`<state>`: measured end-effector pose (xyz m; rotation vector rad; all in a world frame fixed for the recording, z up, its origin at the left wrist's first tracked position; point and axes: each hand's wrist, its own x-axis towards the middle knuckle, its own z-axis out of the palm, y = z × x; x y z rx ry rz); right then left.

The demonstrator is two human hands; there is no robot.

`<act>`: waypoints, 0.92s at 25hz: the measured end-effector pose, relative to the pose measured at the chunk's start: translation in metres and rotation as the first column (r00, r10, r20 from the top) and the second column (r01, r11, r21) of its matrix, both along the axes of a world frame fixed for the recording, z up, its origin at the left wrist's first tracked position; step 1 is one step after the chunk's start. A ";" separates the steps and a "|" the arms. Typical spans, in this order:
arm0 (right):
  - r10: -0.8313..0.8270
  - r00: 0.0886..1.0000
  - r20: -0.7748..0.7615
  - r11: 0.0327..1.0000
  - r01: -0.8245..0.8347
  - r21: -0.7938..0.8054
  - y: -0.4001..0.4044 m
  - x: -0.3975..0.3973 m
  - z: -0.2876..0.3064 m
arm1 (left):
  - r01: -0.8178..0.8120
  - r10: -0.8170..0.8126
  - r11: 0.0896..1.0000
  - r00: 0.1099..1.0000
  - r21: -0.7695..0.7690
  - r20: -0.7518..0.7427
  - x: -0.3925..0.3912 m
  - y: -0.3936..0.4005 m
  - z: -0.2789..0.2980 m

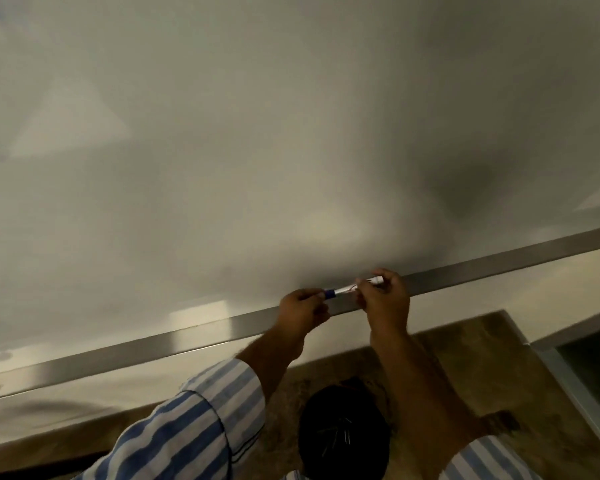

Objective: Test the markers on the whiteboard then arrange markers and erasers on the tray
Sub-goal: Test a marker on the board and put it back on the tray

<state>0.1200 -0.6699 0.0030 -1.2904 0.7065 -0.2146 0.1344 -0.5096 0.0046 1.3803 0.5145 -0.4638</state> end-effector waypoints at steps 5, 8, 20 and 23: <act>0.142 0.982 0.124 0.942 -0.172 0.287 0.040 0.011 0.047 | -0.131 0.144 0.985 0.982 -0.109 0.121 0.004 0.042 0.053; 0.303 0.935 0.183 0.903 -0.344 0.259 0.061 0.010 0.069 | -0.040 0.058 0.996 0.969 -0.077 0.242 -0.004 0.061 0.080; 0.528 0.617 0.584 0.816 -0.558 -0.149 0.115 -0.007 0.221 | -0.296 -0.668 0.511 0.454 0.807 0.589 -0.036 0.126 0.232; 0.567 0.522 0.637 0.794 -0.553 -0.254 0.126 -0.003 0.262 | -0.424 -0.795 0.286 0.396 0.860 0.459 -0.034 0.144 0.277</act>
